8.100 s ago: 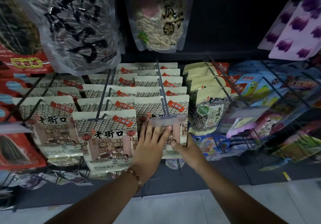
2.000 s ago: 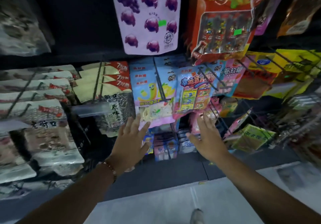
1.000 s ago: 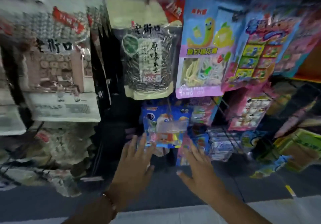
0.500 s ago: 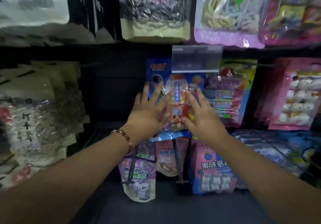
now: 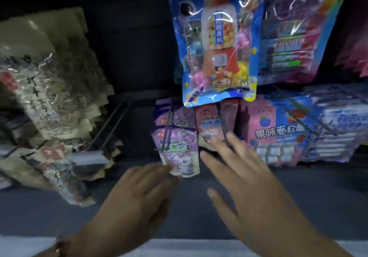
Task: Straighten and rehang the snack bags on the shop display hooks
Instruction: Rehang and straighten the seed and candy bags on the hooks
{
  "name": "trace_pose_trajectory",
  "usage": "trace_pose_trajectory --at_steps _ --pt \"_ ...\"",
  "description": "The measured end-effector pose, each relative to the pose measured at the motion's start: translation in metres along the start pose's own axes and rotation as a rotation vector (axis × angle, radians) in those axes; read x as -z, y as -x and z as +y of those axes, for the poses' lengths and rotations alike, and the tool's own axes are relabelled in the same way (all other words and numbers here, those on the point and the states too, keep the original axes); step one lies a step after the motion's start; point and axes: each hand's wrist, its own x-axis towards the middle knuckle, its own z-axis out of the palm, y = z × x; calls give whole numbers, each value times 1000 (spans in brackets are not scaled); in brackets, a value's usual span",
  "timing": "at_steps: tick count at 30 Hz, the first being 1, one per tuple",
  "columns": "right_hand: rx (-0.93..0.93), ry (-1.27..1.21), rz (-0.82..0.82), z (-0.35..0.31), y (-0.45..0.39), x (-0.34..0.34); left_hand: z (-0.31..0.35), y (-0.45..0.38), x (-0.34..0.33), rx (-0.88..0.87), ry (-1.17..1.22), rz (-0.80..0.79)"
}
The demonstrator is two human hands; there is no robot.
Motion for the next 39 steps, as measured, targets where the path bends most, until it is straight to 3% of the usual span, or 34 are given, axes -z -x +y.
trace_pose_trajectory --at_steps 2,7,10,18,23,24,26,28,29,31,33,37,39 --pt "15 -54 -87 -18 5 -20 6 22 -15 32 -4 -97" --pt "-167 -42 -264 -25 -12 -69 -14 18 -58 281 -108 -325" --pt "-218 -127 -320 -17 -31 -96 -32 0 -85 305 -153 -300" --pt "-387 -42 -299 7 -72 -148 -67 -38 -114 400 -198 -262" --pt "-516 -104 -282 24 -102 -170 -86 -67 -124 456 -169 -321" --pt "-568 -173 -263 26 -108 -174 -88 -69 -130 459 -135 -256" --pt "-681 -417 -121 27 -119 -180 -89 -70 -136 507 2 32" --pt "-797 -669 59 27 -128 -187 -88 -70 -138 729 251 299" --pt "-835 -762 101 27 -133 -191 -90 -73 -143 888 479 338" --pt "-903 -896 86 27 -138 -199 -94 -82 -160 1107 943 298" --pt "-951 -969 56 29 -142 -205 -98 -85 -180 1084 1194 278" --pt "-1039 -868 13 35 -141 -214 -98 -84 -183 1032 1294 244" --pt "-993 -813 -27 30 -127 -212 -93 -68 -175 1076 1243 245"
